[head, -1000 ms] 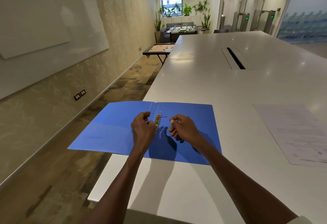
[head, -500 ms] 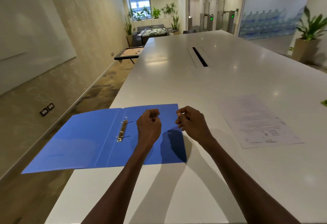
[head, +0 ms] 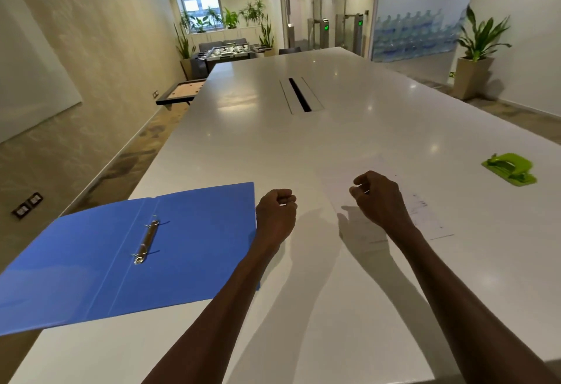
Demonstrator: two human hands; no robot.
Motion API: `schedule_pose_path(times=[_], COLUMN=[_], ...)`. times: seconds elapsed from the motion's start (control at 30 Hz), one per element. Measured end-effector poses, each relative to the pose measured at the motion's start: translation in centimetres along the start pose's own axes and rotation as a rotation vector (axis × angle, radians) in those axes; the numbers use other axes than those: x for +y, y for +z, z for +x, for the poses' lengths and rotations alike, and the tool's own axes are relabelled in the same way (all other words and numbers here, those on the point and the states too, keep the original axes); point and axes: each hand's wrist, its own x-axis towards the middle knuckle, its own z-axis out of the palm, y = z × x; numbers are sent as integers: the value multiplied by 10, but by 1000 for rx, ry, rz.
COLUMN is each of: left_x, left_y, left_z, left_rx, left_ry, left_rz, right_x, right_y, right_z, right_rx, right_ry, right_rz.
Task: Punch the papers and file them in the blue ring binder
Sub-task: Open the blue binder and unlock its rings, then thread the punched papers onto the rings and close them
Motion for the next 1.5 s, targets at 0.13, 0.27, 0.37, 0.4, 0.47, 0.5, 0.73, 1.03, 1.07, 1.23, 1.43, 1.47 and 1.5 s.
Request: schedule_pose_path(times=[0.13, 0.27, 0.37, 0.4, 0.47, 0.5, 0.73, 1.03, 1.07, 1.23, 1.43, 1.47, 1.5], left_x=[5, 13, 15, 16, 16, 15, 19, 10, 11, 6, 1, 1, 1], left_y=[36, 65, 80, 83, 90, 93, 115, 124, 124, 125, 125, 125, 125], left_z=[3, 4, 7, 7, 10, 12, 19, 19, 19, 18, 15, 15, 15], left_rx=[-59, -80, -71, -69, -63, -63, -123, -148, -142, -113, -113, -108, -101], left_ry=[-26, -64, -79, -74, -70, -76, 15, 162, 169, 231, 220, 224, 236], left_rz=[29, 73, 116, 151, 219, 243, 523, 595, 607, 654, 611, 623, 638], right_x=[39, 61, 71, 73, 76, 78, 79, 76, 75, 74, 76, 78, 79], right_y=[-18, -30, -35, -35, -35, -34, -32, -33, -34, -37, -41, -41, -41], right_z=[22, 34, 40, 41, 44, 46, 63, 87, 88, 92, 94, 95, 95], right_rx=[-10, -50, -80, -90, -100, -100, -201, -276, -283, -325, -325, -295, -262], right_ry=[49, 174, 227, 239, 254, 258, 282, 298, 314, 381, 320, 316, 309], right_rz=[-210, -363, -394, -393, -402, -413, -564, -547, -535, -473, -484, -459, -433])
